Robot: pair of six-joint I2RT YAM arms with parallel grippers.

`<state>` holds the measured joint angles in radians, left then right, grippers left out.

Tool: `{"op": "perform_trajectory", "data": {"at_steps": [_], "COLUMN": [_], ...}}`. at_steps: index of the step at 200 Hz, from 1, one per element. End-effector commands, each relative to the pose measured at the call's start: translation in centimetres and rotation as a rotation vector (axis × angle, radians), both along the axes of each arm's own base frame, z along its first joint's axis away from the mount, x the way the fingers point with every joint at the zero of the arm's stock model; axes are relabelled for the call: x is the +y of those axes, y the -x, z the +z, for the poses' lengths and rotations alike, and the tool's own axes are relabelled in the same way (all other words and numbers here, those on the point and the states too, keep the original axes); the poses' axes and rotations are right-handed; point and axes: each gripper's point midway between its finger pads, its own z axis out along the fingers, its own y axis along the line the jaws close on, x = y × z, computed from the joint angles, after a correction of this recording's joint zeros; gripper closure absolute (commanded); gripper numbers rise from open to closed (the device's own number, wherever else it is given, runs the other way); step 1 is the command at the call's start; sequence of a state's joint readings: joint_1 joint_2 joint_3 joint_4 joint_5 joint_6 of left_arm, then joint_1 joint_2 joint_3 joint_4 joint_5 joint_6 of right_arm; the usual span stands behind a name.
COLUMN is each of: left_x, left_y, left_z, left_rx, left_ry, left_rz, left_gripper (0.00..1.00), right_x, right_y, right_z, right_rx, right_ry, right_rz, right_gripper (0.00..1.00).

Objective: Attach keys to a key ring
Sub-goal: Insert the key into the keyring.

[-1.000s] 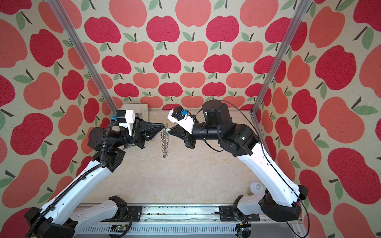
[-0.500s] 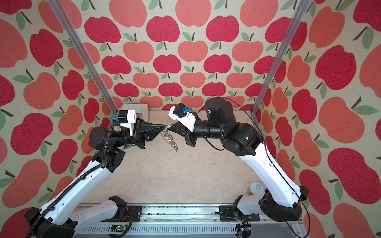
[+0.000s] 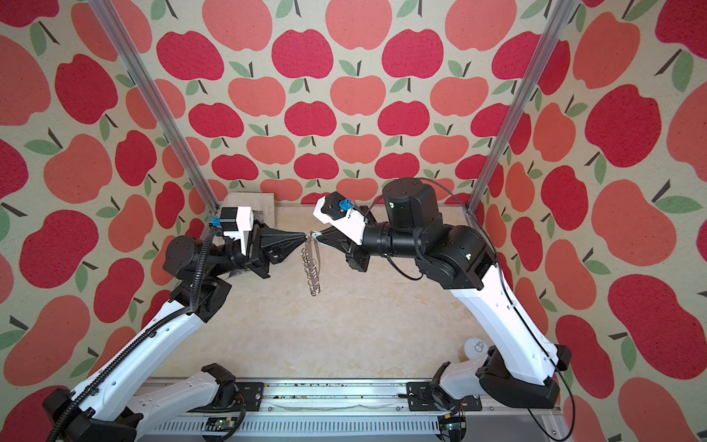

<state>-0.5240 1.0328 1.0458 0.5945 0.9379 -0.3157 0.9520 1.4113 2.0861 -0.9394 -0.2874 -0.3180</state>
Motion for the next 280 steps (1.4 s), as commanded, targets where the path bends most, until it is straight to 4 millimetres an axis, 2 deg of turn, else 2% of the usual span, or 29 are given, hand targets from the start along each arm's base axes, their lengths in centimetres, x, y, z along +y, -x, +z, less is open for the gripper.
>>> {"op": "perform_trajectory", "data": {"at_steps": [1, 40, 78, 113, 152, 157, 169, 176, 182, 204, 252, 280], "left_x": [0.2, 0.3, 0.6, 0.8, 1.2, 1.4, 1.8, 2.1, 2.5, 3.4, 4.3, 5.3], "left_y": [0.4, 0.4, 0.3, 0.0, -0.5, -0.6, -0.9, -0.9, -1.0, -1.4, -2.0, -3.6], "left_z": [-0.1, -0.5, -1.2, -1.9, -2.8, -2.9, -3.2, -3.4, -3.5, -4.2, -6.2, -7.5], "left_rx": [-0.021, -0.020, -0.018, -0.010, 0.013, 0.019, 0.033, 0.041, 0.048, 0.078, 0.139, 0.205], "left_ry": [-0.006, -0.023, -0.039, -0.050, -0.061, -0.061, -0.060, -0.058, -0.057, -0.065, -0.091, -0.102], "left_rz": [0.006, 0.017, 0.047, 0.074, 0.110, 0.119, 0.148, 0.165, 0.186, 0.239, 0.309, 0.412], "left_gripper": [1.00, 1.00, 1.00, 1.00, 1.00, 0.93, 0.68, 0.57, 0.52, 0.42, 0.29, 0.18], "right_x": [-0.6, 0.0, -0.3, -0.7, -0.1, -0.2, 0.0, 0.0, 0.0, 0.2, 0.4, 0.5], "right_y": [-0.6, -1.2, -2.5, -3.6, -4.2, -4.3, -4.7, -4.9, -5.1, -6.0, -7.2, -8.2], "right_z": [-0.4, -1.0, -1.7, -1.4, -1.1, -1.0, -0.9, -0.8, -0.9, -1.3, -2.9, -4.1], "right_rx": [-0.050, -0.117, -0.220, -0.318, -0.359, -0.365, -0.383, -0.393, -0.401, -0.426, -0.417, -0.370], "right_ry": [0.070, 0.166, 0.286, 0.335, 0.348, 0.349, 0.356, 0.361, 0.369, 0.404, 0.464, 0.485], "right_rz": [-0.041, -0.062, -0.131, -0.198, -0.212, -0.219, -0.228, -0.235, -0.240, -0.263, -0.283, -0.289], "right_gripper": [1.00, 1.00, 1.00, 1.00, 1.00, 1.00, 1.00, 1.00, 1.00, 1.00, 1.00, 1.00]}}
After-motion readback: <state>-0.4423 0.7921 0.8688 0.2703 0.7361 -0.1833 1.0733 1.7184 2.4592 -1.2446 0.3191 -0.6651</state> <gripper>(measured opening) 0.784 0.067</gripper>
